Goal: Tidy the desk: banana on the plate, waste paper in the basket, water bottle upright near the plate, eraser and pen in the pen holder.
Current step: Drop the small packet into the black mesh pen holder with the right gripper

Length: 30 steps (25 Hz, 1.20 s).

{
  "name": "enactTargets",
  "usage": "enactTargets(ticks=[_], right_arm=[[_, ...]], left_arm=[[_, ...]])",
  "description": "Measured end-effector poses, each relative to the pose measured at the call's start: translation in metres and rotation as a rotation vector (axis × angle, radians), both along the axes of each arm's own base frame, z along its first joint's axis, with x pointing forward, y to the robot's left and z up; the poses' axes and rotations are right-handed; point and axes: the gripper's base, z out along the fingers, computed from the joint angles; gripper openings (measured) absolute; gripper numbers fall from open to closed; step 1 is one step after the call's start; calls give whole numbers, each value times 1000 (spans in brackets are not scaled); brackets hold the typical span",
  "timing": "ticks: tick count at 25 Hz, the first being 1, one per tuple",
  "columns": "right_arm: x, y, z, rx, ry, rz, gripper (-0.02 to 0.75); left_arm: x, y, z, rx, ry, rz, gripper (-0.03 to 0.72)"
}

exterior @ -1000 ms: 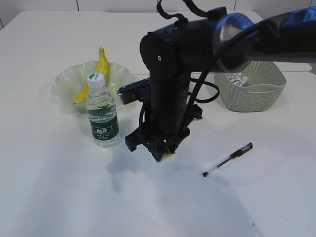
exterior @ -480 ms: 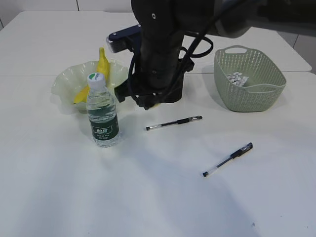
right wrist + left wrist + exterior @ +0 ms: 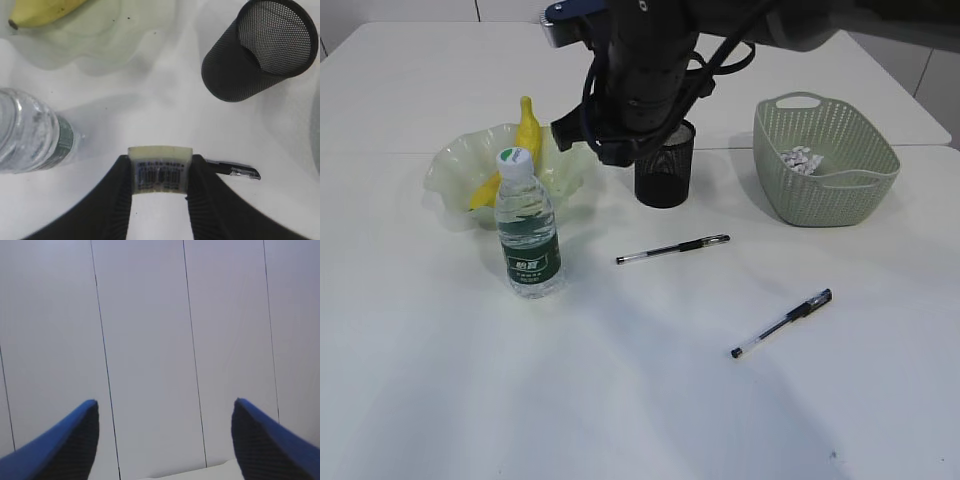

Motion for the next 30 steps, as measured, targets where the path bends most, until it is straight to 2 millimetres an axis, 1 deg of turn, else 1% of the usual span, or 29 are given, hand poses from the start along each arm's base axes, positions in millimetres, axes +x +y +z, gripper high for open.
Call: enactTargets(ticks=[3, 4, 11, 21, 25, 30], right_arm=[[8, -9, 2, 13, -20, -24, 249], [11, -12, 3, 18, -28, -30, 237], [30, -34, 7, 57, -87, -71, 240], [53, -57, 13, 126, -197, -97, 240], [62, -64, 7, 137, -216, -108, 240], [72, -65, -4, 154, -242, -99, 240]], left_arm=[[0, 0, 0, 0, 0, 0, 589], [0, 0, 0, 0, 0, 0, 589], [0, 0, 0, 0, 0, 0, 589], [0, 0, 0, -1, 0, -2, 589], [0, 0, 0, -1, 0, -2, 589], [0, 0, 0, 0, -1, -4, 589]])
